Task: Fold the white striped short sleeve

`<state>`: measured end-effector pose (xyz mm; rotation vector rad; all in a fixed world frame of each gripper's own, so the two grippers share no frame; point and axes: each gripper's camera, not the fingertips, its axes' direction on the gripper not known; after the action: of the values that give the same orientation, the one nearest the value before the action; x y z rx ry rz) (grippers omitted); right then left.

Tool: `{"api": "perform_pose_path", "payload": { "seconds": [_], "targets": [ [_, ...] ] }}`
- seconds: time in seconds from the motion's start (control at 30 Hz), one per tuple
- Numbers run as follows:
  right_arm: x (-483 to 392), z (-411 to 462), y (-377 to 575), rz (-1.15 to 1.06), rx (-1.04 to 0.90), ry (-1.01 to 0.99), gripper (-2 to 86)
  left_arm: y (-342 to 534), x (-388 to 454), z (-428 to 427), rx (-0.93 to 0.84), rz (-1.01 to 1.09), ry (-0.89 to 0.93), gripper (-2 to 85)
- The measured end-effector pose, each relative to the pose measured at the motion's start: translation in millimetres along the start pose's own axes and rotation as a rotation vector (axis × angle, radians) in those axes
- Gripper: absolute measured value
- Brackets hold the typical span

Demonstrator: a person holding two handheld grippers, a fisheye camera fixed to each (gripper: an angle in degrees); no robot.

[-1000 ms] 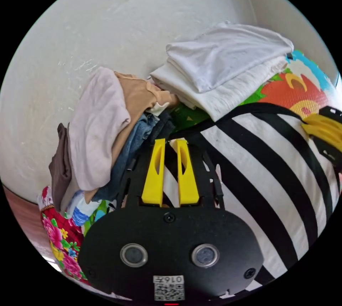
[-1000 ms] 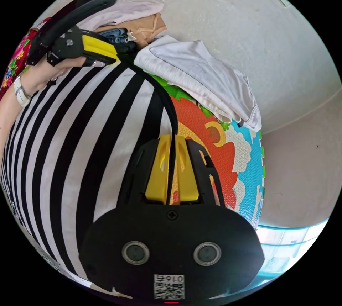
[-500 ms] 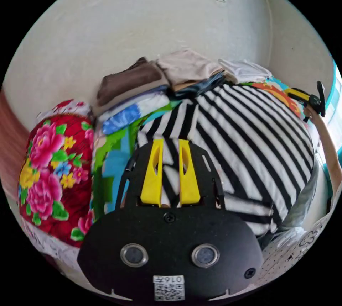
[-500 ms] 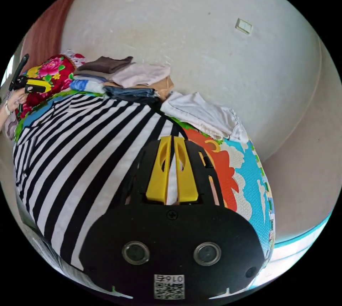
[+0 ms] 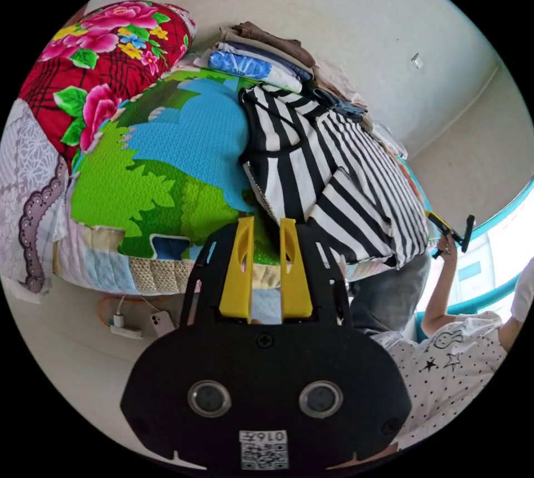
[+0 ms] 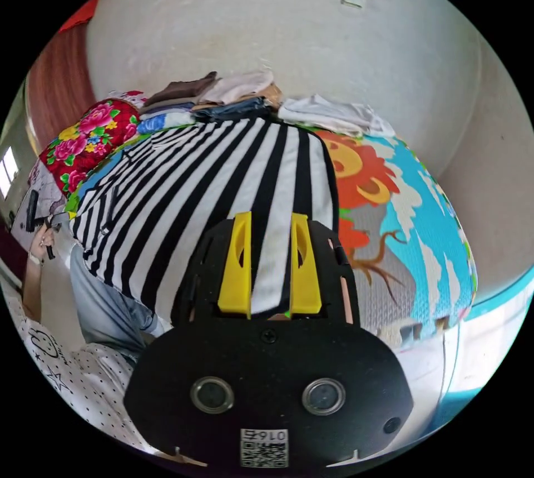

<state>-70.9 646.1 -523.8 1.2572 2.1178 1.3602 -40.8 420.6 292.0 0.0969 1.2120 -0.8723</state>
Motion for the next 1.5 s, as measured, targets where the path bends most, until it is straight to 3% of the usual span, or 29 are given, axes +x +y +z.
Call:
{"api": "perform_pose_path", "payload": {
  "seconds": [0.2,0.37,0.67,0.77,0.87,0.93,1.1,1.2,1.33,1.43,1.5],
  "targets": [
    [30.9,-48.8,70.1,0.137,-0.026,0.112,10.3,20.9,32.8,-11.5,-0.01,0.116,-0.19,1.6],
    [62.5,-82.8,109.1,0.282,0.023,0.024,9.8,36.0,48.1,-18.8,-0.008,0.135,-0.189,-0.8],
    [81.2,-105.6,128.7,0.311,0.038,-0.122,8.8,58.9,78.5,-26.9,-0.02,0.104,-0.2,-0.6],
    [75.3,-108.3,131.4,0.309,0.032,-0.018,4.8,69.0,103.0,-40.2,0.032,0.039,-0.296,0.0],
    [76.0,-115.4,134.2,0.284,0.006,-0.013,2.3,81.2,162.9,-58.1,0.125,0.135,-0.469,0.6],
    [80.8,-121.2,138.3,0.289,0.009,-0.024,1.7,87.5,216.8,-58.6,0.142,0.288,-0.459,2.7],
    [95.0,-135.5,149.7,0.333,0.051,-0.102,1.4,123.3,411.2,-15.4,0.148,0.831,0.048,10.7],
    [102.2,-143.0,155.1,0.361,0.062,-0.147,1.4,154.6,508.8,24.8,0.159,1.035,0.172,11.7],
    [116.3,-153.8,160.4,0.412,0.076,-0.252,1.5,195.0,598.7,72.9,0.178,1.181,0.06,11.6],
    [120.1,-159.2,166.6,0.427,0.089,-0.271,1.6,220.0,639.7,107.3,0.195,1.21,-0.157,11.8],
    [120.4,-160.5,170.3,0.419,0.096,-0.277,1.7,223.0,654.1,113.9,0.183,1.175,-0.134,10.7]
  ]
}}
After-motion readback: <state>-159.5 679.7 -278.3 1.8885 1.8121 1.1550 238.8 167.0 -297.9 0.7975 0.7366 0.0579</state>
